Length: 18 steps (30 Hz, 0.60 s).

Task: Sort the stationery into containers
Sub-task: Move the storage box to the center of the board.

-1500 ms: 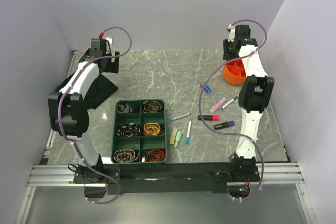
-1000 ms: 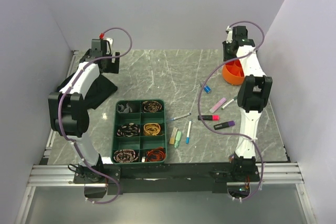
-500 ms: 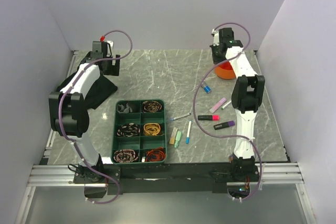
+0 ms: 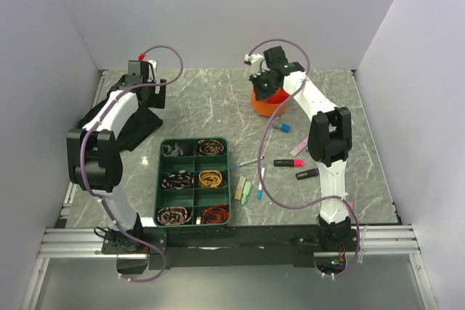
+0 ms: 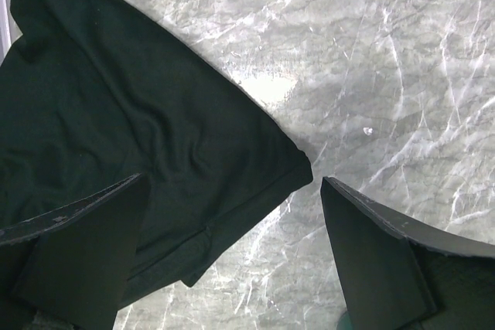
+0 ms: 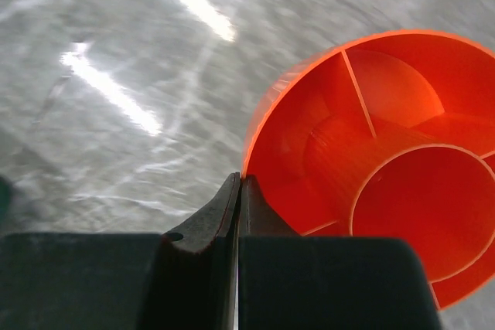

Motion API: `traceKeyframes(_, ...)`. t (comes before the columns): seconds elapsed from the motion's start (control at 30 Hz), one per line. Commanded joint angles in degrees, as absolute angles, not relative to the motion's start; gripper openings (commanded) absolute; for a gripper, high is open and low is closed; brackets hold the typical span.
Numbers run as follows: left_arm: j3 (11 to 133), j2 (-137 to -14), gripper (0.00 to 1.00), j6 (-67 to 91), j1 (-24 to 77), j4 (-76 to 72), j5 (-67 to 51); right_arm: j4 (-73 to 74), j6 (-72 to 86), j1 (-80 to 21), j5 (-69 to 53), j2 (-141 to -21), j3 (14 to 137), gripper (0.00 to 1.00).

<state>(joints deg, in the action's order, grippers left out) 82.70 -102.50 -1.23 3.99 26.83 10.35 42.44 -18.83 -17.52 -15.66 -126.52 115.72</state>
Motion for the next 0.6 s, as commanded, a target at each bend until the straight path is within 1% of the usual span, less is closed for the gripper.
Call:
traceKeyframes(0.0,82.1,-98.5,0.99,-0.5,4.2,25.0,9.8,39.8,-22.2,-18.5,-21.3,-122.5,116.6,0.0)
traceKeyframes(0.1,81.6,-98.0,0.99,-0.6,4.2,25.0,10.0,40.1,-24.6,-19.5,-24.7,-121.1,115.6,0.0)
traceKeyframes(0.2,81.2,-97.8,1.0,-0.6,4.2,24.9,9.9,39.3,-27.8,-20.7,-28.6,-118.3,111.8,0.0)
traceKeyframes(0.57,81.6,-98.3,1.0,-0.4,4.2,24.8,9.2,44.3,-38.7,-23.5,-29.4,-113.7,106.0,0.0)
